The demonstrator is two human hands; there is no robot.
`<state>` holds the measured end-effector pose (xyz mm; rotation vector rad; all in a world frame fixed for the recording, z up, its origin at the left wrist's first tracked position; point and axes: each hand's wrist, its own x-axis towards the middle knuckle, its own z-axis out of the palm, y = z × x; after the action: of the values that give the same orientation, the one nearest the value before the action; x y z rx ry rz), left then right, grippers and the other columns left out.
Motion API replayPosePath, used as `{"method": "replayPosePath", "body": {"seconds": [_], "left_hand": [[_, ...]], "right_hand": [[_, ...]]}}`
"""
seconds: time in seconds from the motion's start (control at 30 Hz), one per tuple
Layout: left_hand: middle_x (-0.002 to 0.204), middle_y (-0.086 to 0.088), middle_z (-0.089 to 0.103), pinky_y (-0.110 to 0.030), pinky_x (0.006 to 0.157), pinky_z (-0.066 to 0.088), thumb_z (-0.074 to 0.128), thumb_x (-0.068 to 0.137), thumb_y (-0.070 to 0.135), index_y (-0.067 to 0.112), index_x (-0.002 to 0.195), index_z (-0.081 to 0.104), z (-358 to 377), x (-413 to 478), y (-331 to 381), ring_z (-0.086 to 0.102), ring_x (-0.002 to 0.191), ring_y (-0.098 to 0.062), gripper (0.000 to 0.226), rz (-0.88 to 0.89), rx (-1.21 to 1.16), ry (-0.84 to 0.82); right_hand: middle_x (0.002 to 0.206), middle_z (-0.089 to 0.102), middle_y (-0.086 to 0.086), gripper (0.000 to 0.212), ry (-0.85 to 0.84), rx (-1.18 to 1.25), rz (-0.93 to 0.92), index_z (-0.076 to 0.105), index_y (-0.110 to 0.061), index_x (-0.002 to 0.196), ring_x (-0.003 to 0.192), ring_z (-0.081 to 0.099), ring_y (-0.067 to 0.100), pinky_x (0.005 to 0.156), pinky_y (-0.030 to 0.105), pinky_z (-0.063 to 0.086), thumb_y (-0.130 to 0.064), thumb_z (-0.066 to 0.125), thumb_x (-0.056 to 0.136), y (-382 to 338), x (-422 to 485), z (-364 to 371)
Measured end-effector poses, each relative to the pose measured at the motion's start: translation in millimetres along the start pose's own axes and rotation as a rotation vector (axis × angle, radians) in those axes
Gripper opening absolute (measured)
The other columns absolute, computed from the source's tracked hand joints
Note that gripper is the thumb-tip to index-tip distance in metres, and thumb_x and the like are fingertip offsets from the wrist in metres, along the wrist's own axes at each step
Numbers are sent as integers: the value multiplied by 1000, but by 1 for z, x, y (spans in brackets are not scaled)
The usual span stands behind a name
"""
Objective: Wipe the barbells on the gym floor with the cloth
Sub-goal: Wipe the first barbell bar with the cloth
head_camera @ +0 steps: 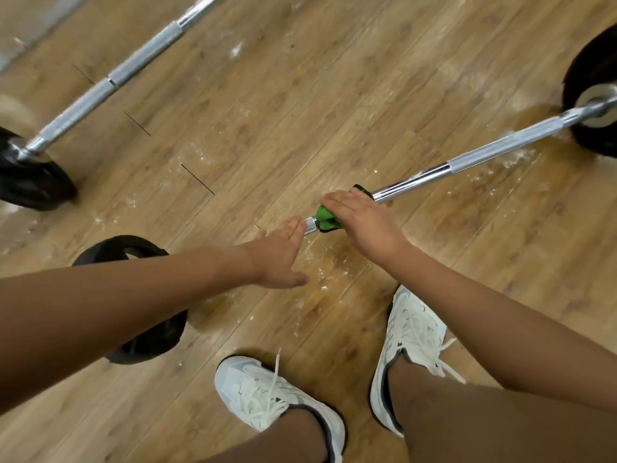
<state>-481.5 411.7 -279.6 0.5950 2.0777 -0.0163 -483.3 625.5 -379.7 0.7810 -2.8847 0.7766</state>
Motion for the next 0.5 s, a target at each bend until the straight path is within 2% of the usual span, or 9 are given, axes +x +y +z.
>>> {"method": "replayPosePath", "body": {"seconds": [0.1, 0.23, 0.4, 0.5], "left_hand": [[161, -11, -34, -58, 123, 1, 58, 93, 56, 4, 152, -28, 17, 10, 15, -26, 151, -25, 117, -56, -84, 74], [161, -8, -34, -57, 123, -4, 55, 93, 57, 7, 153, -28, 33, 13, 12, -29, 150, -21, 114, -68, -135, 189], [164, -8, -28, -58, 123, -6, 47, 96, 57, 7, 157, -19, 53, 19, 26, -26, 151, -21, 102, -130, -192, 402], [164, -9, -29, -59, 122, -7, 48, 95, 57, 6, 157, -18, 68, 28, 36, -27, 151, -24, 104, -197, -178, 530]], "right_hand": [[135, 60, 12, 49, 19, -7, -17, 58, -5, 134, 125, 56, 30, 111, 41, 34, 8, 59, 87, 2, -2, 2], [137, 60, 12, 54, 62, -18, -1, 58, -5, 134, 128, 54, 30, 116, 43, 30, 12, 60, 83, 3, -8, -1], [139, 59, 12, 58, 100, -38, 177, 56, -5, 138, 133, 51, 31, 120, 45, 25, 11, 57, 82, 10, -15, -8], [139, 59, 11, 59, 113, -64, 219, 55, -6, 139, 134, 50, 32, 120, 45, 24, 11, 60, 82, 0, -16, -2]]}}
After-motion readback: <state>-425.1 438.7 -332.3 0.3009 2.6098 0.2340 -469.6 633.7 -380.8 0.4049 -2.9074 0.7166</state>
